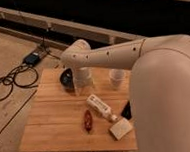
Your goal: Pick up the ceramic cup
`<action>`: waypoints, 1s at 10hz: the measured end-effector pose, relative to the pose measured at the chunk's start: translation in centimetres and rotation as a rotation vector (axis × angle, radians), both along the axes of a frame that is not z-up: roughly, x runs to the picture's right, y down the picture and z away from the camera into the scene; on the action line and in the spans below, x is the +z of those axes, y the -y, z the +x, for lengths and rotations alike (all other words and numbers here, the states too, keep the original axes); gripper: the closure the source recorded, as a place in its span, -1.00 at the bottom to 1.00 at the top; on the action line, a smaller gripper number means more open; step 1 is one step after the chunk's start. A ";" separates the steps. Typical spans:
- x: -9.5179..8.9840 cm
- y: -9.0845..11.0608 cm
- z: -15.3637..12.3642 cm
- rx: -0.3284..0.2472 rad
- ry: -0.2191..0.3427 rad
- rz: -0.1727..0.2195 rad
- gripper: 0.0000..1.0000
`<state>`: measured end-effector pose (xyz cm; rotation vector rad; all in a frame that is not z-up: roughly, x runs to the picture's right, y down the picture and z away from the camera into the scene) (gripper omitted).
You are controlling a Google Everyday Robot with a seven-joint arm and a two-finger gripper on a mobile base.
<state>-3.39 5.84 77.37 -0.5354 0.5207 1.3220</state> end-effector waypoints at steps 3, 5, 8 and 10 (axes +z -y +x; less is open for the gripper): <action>3.5 4.2 4.0 -0.052 0.007 0.014 -0.30; 4.6 6.7 6.2 -0.060 -0.012 0.027 -0.30; 6.4 9.3 9.6 -0.044 -0.036 0.029 -0.30; 8.0 9.8 11.7 -0.019 -0.034 0.019 -0.30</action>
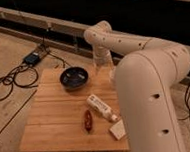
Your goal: Pick up the ceramic cup
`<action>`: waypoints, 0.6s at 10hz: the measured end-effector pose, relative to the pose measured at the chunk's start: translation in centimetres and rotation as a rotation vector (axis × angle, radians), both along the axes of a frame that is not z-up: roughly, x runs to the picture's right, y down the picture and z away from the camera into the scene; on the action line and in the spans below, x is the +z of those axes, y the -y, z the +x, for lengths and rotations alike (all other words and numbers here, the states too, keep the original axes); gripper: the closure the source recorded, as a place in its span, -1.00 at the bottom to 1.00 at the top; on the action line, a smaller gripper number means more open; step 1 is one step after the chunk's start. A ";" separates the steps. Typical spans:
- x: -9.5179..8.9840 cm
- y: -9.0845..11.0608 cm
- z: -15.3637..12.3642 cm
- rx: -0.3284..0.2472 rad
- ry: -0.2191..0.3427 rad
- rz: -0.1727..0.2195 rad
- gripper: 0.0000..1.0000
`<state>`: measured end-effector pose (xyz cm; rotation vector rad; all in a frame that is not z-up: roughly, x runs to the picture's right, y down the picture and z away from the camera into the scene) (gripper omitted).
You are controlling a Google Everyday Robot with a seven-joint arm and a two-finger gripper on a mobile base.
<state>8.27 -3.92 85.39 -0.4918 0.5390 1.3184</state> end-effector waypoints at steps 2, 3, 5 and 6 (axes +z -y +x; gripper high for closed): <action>1.7 -0.2 2.0 0.027 0.006 -0.011 -0.30; 2.5 -0.5 2.8 0.039 0.008 -0.018 -0.30; 4.0 -1.8 3.9 0.060 0.017 -0.039 -0.30; 5.1 -2.9 4.1 0.070 0.029 -0.055 -0.30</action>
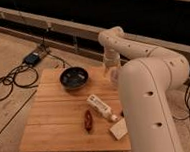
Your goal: Pick up the ceramic cup
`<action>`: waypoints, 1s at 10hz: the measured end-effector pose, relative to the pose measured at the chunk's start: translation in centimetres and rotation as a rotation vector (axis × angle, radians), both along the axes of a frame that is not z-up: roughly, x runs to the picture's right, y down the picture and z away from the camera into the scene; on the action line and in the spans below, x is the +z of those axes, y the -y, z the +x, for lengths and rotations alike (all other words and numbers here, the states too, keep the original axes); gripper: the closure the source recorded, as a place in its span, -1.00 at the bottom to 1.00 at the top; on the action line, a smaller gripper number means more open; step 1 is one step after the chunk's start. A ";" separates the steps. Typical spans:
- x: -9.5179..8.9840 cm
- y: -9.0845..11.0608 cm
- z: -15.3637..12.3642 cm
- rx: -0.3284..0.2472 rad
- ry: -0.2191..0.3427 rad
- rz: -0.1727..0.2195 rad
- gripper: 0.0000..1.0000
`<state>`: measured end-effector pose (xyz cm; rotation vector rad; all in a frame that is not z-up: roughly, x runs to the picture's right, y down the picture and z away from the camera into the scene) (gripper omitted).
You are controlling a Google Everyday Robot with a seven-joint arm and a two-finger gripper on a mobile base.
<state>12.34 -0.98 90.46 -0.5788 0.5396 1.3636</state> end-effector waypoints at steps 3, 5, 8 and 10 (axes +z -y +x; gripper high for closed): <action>1.9 -2.1 -0.6 0.002 0.019 -0.023 -0.23; 2.5 -2.5 -1.0 -0.015 0.018 -0.021 0.15; 2.1 -2.4 -1.5 -0.027 0.022 -0.023 0.71; 0.8 -2.0 -2.0 -0.045 0.032 -0.028 1.00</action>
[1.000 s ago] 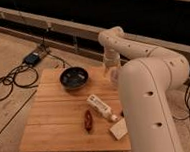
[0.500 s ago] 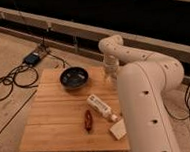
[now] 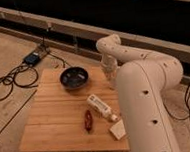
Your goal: Pick up the ceramic cup
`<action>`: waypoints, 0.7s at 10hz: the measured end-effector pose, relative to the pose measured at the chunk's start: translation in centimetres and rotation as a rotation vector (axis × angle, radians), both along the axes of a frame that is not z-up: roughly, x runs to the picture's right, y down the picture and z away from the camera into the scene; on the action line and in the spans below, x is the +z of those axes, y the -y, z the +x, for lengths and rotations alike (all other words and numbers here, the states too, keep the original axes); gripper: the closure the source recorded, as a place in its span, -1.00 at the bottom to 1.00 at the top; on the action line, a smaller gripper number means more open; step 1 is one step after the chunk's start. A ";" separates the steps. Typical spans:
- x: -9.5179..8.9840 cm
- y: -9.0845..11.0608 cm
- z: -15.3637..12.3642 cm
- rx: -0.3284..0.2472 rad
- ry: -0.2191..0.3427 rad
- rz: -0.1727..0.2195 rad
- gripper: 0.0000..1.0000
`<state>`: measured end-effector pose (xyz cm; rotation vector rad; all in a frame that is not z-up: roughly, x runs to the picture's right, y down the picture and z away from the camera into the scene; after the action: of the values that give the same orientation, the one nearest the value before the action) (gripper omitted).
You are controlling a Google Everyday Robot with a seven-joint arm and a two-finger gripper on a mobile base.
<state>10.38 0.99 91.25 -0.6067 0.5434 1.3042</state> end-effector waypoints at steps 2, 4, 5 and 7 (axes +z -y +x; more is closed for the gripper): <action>-1.5 1.1 -0.4 -0.032 0.000 0.013 1.00; -3.2 2.1 -1.2 -0.089 -0.003 0.025 1.00; -3.8 2.4 -1.8 -0.112 0.001 0.029 1.00; -5.1 3.1 -3.0 -0.162 0.010 0.040 1.00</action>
<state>7.35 -2.07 86.12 -0.5252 0.5455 1.1561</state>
